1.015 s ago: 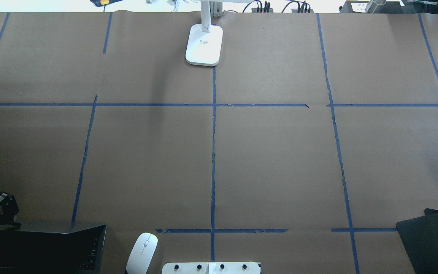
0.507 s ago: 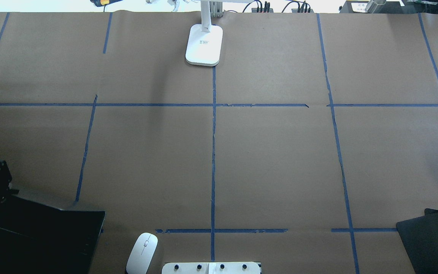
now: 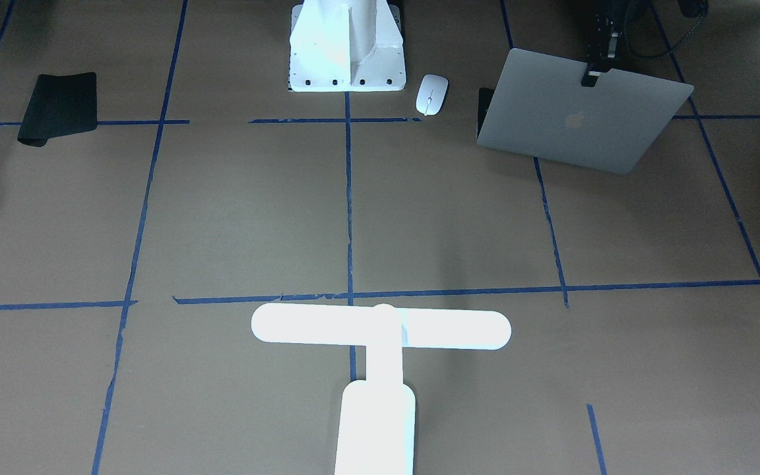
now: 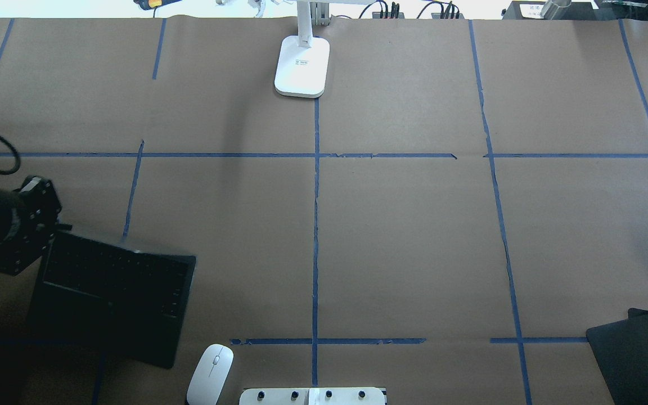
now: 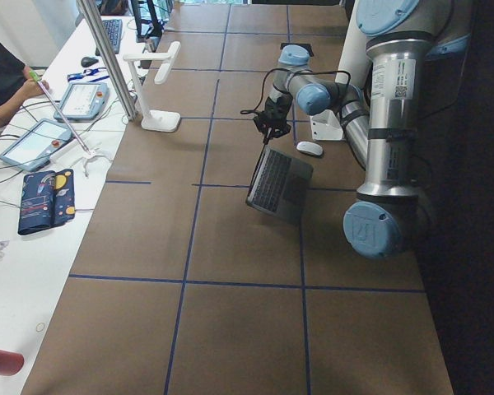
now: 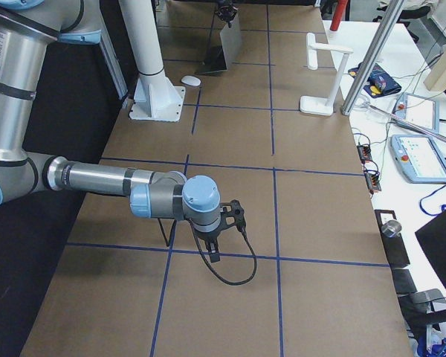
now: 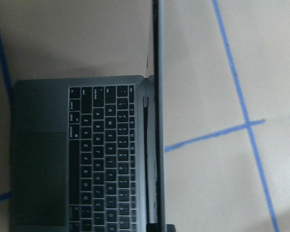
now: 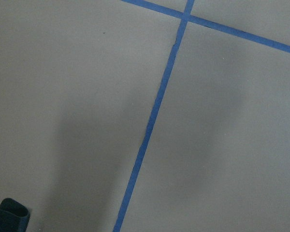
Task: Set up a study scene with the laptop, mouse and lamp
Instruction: 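Lift the open grey laptop with the left gripper and carry it toward the lamp, then lower the laptop in front of the white lamp and release with left gripper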
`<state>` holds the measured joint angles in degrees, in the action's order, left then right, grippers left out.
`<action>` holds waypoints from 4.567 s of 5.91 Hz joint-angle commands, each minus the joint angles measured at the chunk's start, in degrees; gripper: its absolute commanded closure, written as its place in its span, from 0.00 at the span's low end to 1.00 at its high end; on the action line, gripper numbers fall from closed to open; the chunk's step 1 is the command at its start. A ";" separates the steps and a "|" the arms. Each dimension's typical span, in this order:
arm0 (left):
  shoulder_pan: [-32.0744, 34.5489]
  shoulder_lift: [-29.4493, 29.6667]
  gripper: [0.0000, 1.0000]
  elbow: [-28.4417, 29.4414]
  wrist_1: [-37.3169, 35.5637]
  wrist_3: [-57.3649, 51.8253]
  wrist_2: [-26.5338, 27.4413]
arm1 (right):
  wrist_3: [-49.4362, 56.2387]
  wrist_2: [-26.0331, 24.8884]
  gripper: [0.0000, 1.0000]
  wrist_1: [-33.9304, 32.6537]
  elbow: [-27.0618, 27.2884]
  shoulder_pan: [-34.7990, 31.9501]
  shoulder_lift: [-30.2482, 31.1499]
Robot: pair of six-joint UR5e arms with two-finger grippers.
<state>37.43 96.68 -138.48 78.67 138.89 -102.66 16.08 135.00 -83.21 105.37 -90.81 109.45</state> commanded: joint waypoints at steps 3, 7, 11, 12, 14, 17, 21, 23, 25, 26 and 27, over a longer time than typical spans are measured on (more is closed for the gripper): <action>0.89 27.36 1.00 18.72 -6.87 0.85 -0.08 | 0.09 0.00 0.00 -0.02 -1.91 0.02 -0.03; 0.19 48.64 1.00 42.62 -5.20 10.15 1.41 | 0.00 0.09 0.00 -0.02 -2.54 0.02 -0.11; -0.43 54.48 1.00 54.79 -1.77 16.24 4.31 | 0.00 0.09 0.00 -0.02 -3.15 0.02 -0.20; -0.43 54.84 1.00 55.77 -1.59 16.33 4.40 | -0.09 0.78 0.00 -0.02 -3.15 0.02 -0.20; -0.34 55.10 0.94 57.00 0.34 16.16 5.97 | -0.09 2.19 0.00 0.06 -2.98 -0.07 -0.20; 0.88 56.24 0.91 60.60 4.90 12.82 7.39 | -0.09 2.20 0.00 -0.11 -3.15 -0.07 -0.20; 4.49 58.09 0.28 65.71 11.24 6.75 6.96 | -0.09 4.63 0.00 -0.02 -3.42 0.02 -0.20; 4.49 56.09 0.28 60.74 10.28 4.57 1.28 | -3.22 7.20 0.00 0.15 -3.24 0.11 -0.29; 4.32 49.50 0.28 47.31 5.91 4.46 -2.08 | -8.66 11.23 0.00 0.24 -2.54 0.72 -0.55; 4.23 48.96 0.28 43.77 4.14 4.37 -3.14 | -19.84 11.60 0.00 4.16 -0.54 3.33 -0.55; 3.88 46.69 0.27 39.91 4.03 4.37 -3.85 | -38.66 10.64 0.00 15.94 -0.26 10.15 -0.03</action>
<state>41.56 145.17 -94.83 83.34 143.29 -105.70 -6.50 146.11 -76.49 104.44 -86.10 109.05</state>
